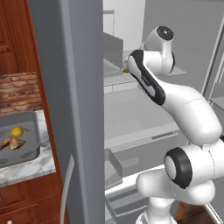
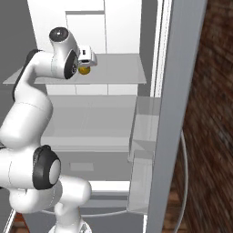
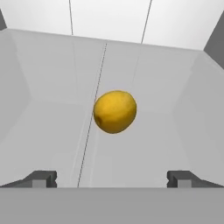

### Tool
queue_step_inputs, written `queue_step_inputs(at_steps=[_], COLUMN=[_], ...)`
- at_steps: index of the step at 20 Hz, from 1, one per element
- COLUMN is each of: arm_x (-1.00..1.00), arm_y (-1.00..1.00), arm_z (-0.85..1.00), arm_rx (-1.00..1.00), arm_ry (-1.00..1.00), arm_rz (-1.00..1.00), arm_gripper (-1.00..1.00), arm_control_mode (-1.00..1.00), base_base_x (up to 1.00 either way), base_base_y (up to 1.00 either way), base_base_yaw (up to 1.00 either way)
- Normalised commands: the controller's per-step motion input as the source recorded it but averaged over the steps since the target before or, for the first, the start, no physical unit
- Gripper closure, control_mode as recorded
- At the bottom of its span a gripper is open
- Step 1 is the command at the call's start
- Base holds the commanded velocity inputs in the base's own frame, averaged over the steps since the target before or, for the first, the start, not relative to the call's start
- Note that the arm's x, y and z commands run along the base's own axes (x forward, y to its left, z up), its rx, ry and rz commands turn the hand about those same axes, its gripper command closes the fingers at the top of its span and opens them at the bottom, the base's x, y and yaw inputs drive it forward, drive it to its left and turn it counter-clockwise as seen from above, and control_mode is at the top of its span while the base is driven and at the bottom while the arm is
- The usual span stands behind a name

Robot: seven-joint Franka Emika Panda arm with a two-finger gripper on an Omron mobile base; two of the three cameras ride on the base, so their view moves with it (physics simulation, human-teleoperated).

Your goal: Place one lemon and one chicken drumstick in each tupperware on the nearby counter, to pack two identical lunches.

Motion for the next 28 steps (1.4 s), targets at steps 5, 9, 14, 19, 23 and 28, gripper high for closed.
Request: queue_step_inputs(at_steps=[5, 9, 14, 19, 23, 28], arm_x=[0.34, 0.36, 0.36, 0.34, 0.32, 0.32], arm_y=[0.0, 0.0, 0.0, 0.01, 0.05, 0.09], arm_z=[-0.19, -0.17, -0.13, -0.12, -0.1, -0.08], arm_rx=[0.0, 0.0, 0.0, 0.0, 0.0, 0.0], arm_ry=[0.0, 0.0, 0.0, 0.0, 0.0, 0.0], arm_rz=[0.0, 0.0, 0.0, 0.0, 0.0, 0.0], arm_gripper=[-1.0, -1.0, -1.0, -1.0, -1.0, -1.0], arm_control_mode=[-1.0, -1.0, -1.0, -1.0, -1.0, -1.0], base_base_x=[0.0, 0.0, 0.0, 0.0, 0.0, 0.0], base_base_y=[0.0, 0.0, 0.0, 0.0, 0.0, 0.0], base_base_yaw=[0.0, 0.0, 0.0, 0.0, 0.0, 0.0])
